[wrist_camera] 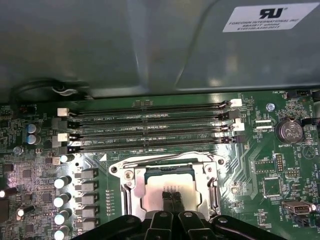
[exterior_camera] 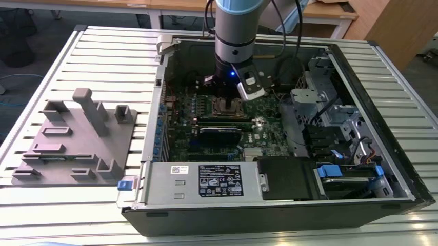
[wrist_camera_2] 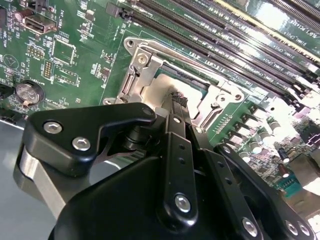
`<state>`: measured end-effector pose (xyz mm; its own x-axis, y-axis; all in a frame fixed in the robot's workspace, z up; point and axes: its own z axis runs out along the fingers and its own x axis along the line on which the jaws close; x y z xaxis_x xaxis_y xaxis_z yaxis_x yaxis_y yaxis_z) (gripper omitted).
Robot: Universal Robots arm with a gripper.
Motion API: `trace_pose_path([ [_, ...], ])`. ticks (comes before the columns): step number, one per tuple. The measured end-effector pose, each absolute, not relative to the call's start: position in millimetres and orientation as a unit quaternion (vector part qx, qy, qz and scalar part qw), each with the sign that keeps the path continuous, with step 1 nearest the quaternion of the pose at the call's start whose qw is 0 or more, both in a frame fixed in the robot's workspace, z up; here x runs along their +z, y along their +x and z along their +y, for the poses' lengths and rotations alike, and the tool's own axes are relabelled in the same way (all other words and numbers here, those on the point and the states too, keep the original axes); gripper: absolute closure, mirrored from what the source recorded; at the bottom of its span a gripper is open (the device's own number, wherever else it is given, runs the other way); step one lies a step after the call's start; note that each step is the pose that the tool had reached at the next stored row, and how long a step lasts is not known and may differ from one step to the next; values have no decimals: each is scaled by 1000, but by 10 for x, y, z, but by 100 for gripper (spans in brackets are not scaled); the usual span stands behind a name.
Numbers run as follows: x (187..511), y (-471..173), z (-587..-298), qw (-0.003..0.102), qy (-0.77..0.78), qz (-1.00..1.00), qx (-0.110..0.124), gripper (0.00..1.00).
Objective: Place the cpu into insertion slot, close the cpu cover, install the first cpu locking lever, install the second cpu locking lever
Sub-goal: 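Install the second cpu locking lever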
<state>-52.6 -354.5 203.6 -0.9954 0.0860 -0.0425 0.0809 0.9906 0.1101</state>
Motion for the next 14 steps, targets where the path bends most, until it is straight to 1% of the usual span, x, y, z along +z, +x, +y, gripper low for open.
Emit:
trace_pose_path([
  [14, 2100, -525, -3545, 23, 42, 997, 54, 89],
])
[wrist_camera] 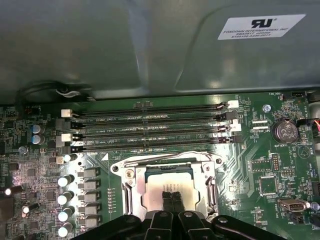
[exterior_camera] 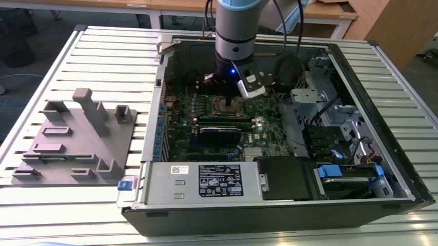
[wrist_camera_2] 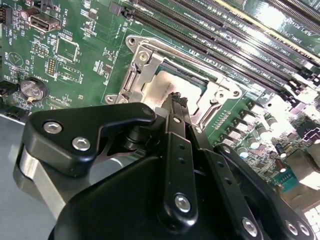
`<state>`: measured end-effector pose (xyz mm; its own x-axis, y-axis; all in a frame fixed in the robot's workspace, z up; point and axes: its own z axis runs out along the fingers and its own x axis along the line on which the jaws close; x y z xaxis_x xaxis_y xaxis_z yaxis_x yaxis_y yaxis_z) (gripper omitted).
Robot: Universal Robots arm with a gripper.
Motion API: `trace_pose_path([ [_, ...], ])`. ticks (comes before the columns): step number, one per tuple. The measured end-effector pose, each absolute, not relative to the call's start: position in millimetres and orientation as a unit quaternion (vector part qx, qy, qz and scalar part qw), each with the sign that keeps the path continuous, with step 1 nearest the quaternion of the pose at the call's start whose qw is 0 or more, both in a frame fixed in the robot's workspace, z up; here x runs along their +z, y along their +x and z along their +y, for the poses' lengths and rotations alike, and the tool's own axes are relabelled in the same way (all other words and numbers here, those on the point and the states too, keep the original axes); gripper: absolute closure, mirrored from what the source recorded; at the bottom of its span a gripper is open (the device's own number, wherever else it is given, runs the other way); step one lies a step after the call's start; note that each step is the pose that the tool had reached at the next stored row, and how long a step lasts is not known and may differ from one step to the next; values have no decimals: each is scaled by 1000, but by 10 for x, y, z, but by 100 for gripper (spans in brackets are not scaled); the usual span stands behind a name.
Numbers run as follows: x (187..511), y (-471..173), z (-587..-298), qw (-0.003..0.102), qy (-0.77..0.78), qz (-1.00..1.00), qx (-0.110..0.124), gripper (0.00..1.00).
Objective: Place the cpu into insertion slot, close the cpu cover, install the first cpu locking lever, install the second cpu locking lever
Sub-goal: 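Install the second cpu locking lever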
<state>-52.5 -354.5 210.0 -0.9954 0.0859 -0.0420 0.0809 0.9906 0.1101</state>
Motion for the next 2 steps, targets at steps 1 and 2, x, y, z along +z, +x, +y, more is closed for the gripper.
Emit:
trace_pose_path([
  [1, 2101, -525, -3545, 23, 42, 997, 54, 89],
  [2, 2102, -525, -3545, 23, 42, 997, 54, 89],
])
